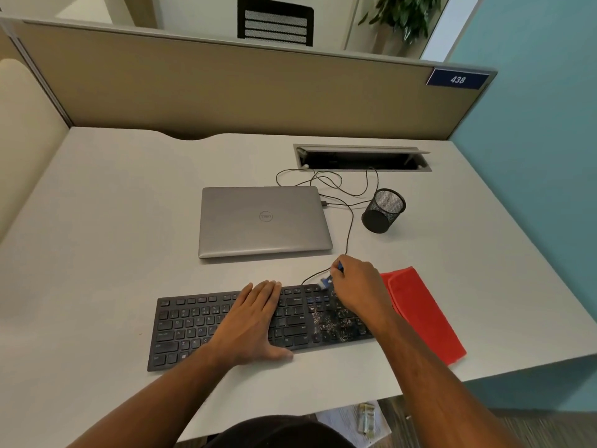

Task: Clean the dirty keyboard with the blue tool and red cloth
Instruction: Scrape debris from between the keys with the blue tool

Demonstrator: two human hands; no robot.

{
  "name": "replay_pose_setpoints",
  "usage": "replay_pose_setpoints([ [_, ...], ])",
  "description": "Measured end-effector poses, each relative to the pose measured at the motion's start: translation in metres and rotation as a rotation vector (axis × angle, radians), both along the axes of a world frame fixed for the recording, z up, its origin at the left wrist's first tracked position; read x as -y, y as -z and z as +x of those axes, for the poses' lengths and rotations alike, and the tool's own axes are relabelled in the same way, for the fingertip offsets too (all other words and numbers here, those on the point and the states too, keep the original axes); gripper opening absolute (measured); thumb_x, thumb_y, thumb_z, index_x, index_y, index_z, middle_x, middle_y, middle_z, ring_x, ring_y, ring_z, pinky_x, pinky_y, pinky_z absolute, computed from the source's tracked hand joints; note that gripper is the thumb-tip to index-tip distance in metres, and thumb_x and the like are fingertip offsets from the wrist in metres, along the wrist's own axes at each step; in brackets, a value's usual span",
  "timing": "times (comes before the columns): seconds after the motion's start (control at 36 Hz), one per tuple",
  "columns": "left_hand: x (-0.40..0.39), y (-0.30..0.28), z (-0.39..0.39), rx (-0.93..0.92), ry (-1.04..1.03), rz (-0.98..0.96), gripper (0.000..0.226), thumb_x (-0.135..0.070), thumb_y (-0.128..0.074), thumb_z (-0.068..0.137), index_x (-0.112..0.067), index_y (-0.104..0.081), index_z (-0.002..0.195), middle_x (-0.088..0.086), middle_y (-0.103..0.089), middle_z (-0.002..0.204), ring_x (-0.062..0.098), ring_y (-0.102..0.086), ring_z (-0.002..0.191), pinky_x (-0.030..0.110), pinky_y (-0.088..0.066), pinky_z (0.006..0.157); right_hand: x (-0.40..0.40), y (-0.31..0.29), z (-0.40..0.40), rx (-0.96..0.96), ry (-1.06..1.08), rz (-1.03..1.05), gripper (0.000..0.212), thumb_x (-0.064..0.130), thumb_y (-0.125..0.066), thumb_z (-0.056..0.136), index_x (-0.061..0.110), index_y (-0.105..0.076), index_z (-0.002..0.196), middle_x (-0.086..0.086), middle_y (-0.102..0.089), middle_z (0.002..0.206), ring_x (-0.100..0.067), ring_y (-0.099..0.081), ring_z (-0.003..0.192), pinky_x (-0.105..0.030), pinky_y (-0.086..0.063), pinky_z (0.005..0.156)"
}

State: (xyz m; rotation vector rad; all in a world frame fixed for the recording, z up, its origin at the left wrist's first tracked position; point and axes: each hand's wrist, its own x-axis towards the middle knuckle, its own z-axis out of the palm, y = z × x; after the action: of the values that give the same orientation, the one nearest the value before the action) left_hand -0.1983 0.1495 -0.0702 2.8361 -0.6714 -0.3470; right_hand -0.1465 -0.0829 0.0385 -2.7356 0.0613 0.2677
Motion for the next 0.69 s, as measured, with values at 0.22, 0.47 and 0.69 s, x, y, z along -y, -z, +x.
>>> replay_pose_setpoints([
  [0.22,0.000,0.000,0.000,-0.006,0.001,0.008,0.142,-0.105,-0.036,0.067,-0.016,0.022,0.161,0.002,0.018,0.172,0.016,0.020,0.156,0.041,0.016,0.125,0.002,0.009,0.000,-0.025,-0.055,0.006,0.012,0.024,-0.052,0.104,0.021,-0.063,0.100,0.001,-0.070,0.093,-0.013,-0.061,0.077,-0.025,-0.041,0.062],
  [0.47,0.000,0.001,0.000,0.008,0.001,0.005,0.142,-0.105,-0.035,0.067,-0.015,0.020,0.162,0.003,0.015,0.172,0.017,0.018,0.157,0.041,0.014,0.126,0.017,0.009,0.001,0.011,-0.012,0.007,0.012,0.022,-0.052,0.104,0.024,-0.064,0.102,0.006,-0.069,0.088,-0.006,-0.060,0.071,-0.023,-0.046,0.060],
  [0.69,0.000,0.002,0.000,0.001,0.001,0.004,0.142,-0.106,-0.035,0.067,-0.016,0.020,0.162,0.003,0.014,0.173,0.018,0.017,0.158,0.041,0.015,0.125,0.030,0.009,-0.004,-0.068,-0.117,-0.059,0.011,0.018,-0.054,0.103,0.021,-0.064,0.104,0.000,-0.072,0.095,-0.009,-0.062,0.077,-0.020,-0.047,0.064],
])
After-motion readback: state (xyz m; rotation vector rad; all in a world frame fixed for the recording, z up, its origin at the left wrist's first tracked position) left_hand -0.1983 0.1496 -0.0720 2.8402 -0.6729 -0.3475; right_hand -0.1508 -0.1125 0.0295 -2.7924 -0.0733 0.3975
